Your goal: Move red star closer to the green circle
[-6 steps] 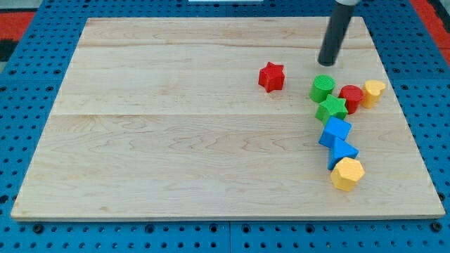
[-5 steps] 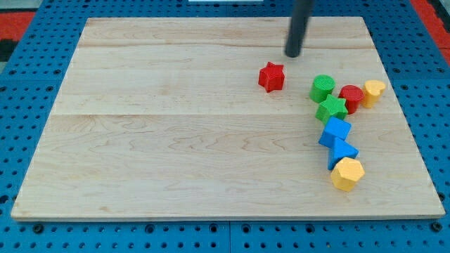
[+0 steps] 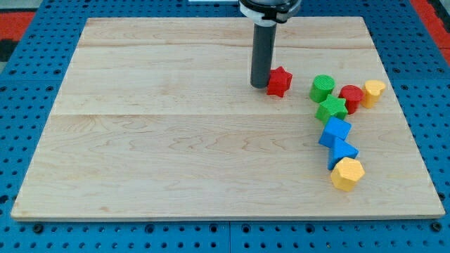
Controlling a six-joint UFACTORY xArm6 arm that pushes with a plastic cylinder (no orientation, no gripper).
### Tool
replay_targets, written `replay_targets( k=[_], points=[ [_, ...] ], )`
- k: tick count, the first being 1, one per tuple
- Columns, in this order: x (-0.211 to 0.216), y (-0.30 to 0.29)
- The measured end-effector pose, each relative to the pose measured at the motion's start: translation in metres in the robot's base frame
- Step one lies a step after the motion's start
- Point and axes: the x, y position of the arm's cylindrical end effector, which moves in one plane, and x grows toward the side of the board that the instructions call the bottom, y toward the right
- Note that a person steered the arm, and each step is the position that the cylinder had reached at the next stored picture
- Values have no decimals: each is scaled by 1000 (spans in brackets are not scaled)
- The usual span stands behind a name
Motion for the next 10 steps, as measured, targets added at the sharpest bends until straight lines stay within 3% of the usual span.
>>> replay_targets(
  k=[4,7,10],
  points=[
    [7,22],
    [-49,20],
    [-45,31]
  ],
)
